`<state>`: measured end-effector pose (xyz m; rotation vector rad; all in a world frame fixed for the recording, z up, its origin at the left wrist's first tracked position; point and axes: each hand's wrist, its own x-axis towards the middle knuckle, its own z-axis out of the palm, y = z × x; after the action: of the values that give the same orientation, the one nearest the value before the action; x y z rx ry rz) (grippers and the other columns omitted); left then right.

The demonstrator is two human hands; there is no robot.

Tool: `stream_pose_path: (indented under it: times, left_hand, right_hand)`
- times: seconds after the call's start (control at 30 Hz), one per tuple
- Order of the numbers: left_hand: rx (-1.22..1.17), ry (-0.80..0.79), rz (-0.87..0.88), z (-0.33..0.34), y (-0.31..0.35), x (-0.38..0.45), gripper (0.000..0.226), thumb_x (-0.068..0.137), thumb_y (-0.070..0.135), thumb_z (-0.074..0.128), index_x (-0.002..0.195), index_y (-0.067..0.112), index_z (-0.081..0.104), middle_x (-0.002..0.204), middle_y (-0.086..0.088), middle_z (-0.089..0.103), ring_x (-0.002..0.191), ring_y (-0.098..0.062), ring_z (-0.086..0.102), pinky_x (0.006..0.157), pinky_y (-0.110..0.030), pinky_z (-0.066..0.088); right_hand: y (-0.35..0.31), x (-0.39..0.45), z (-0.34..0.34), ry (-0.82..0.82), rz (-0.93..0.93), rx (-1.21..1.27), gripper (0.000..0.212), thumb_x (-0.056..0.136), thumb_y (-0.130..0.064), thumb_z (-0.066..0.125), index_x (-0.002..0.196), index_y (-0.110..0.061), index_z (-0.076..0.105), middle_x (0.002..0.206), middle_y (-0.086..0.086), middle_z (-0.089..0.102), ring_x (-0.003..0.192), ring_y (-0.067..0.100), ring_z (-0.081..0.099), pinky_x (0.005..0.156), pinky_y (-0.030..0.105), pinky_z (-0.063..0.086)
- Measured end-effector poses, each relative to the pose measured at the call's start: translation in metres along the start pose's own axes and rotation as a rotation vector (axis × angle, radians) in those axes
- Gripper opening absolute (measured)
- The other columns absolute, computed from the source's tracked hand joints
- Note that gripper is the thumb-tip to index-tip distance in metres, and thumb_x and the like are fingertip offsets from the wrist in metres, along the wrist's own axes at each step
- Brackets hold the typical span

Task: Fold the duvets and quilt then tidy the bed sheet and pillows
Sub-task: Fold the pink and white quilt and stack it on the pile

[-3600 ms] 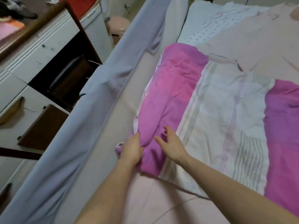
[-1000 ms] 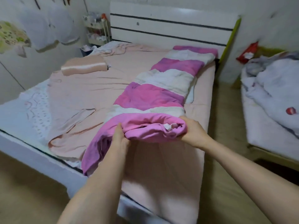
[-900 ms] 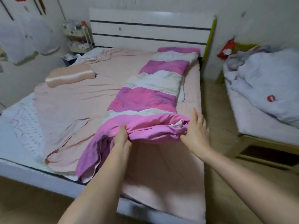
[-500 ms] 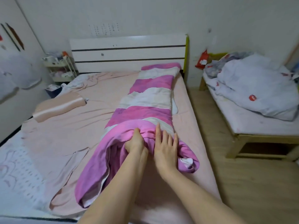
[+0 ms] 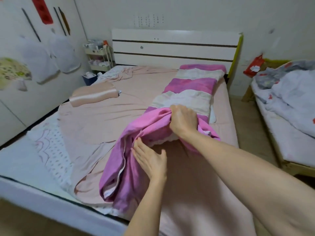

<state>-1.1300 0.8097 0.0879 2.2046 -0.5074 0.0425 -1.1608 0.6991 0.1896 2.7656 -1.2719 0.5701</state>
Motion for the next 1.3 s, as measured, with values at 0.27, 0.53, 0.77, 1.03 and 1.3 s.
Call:
stream_pose_path:
  times: [0.27,0.53,0.77,1.03,1.3]
  left_hand:
    - [0.619,-0.146,0.040,-0.007,-0.070,0.076,0.142,0.066,0.047,0.080,0.140,0.016,-0.038,0.157,-0.022,-0.016,0.145,-0.041,-0.010,0.116,-0.058,0.003]
    - [0.686,-0.382,0.445,-0.031,-0.072,0.155,0.057,0.085,0.027,0.057,0.138,0.020,0.035,0.127,-0.006,0.054,0.118,-0.028,0.048,0.101,-0.046,0.035]
    - [0.922,-0.455,1.168,-0.079,-0.016,0.124,0.027,0.089,0.027,0.050,0.113,0.024,0.061,0.117,0.000,0.057,0.113,-0.023,0.050,0.089,-0.037,0.035]
    - [0.796,-0.412,1.325,-0.152,0.040,0.097,0.025,0.088,0.023,0.053,0.109,0.016,0.064,0.133,-0.006,0.047,0.127,-0.030,0.039,0.099,-0.044,0.037]
    - [0.969,-0.978,1.128,-0.156,-0.065,0.036,0.032,0.088,0.024,0.053,0.117,0.015,0.061,0.121,-0.011,0.063,0.114,-0.031,0.058,0.092,-0.035,0.042]
  right_hand:
    - [-0.013,0.029,0.009,0.074,-0.039,-0.031,0.021,0.087,-0.012,0.045,0.103,-0.016,0.057,0.104,0.008,0.061,0.092,0.033,0.060,0.065,0.034,0.032]
    - [0.036,-0.033,-0.001,-0.058,-0.231,-0.194,0.037,0.064,-0.004,0.069,0.100,-0.011,0.059,0.087,0.011,0.062,0.078,0.034,0.065,0.053,0.036,0.041]
    - [0.029,-0.136,-0.037,-0.463,-0.027,-0.357,0.028,0.094,-0.021,0.044,0.121,-0.020,0.049,0.118,0.004,0.063,0.109,0.024,0.060,0.083,0.033,0.045]
    - [0.010,-0.174,-0.122,-0.095,-0.035,-0.539,0.027,0.047,-0.016,0.088,0.060,-0.017,0.065,0.057,0.004,0.065,0.053,0.019,0.065,0.046,0.022,0.042]
    - [0.004,-0.246,-0.040,-0.515,0.277,-0.108,0.030,0.093,-0.027,0.044,0.064,-0.031,0.039,0.070,-0.007,0.043,0.097,0.021,0.059,0.057,0.012,0.030]
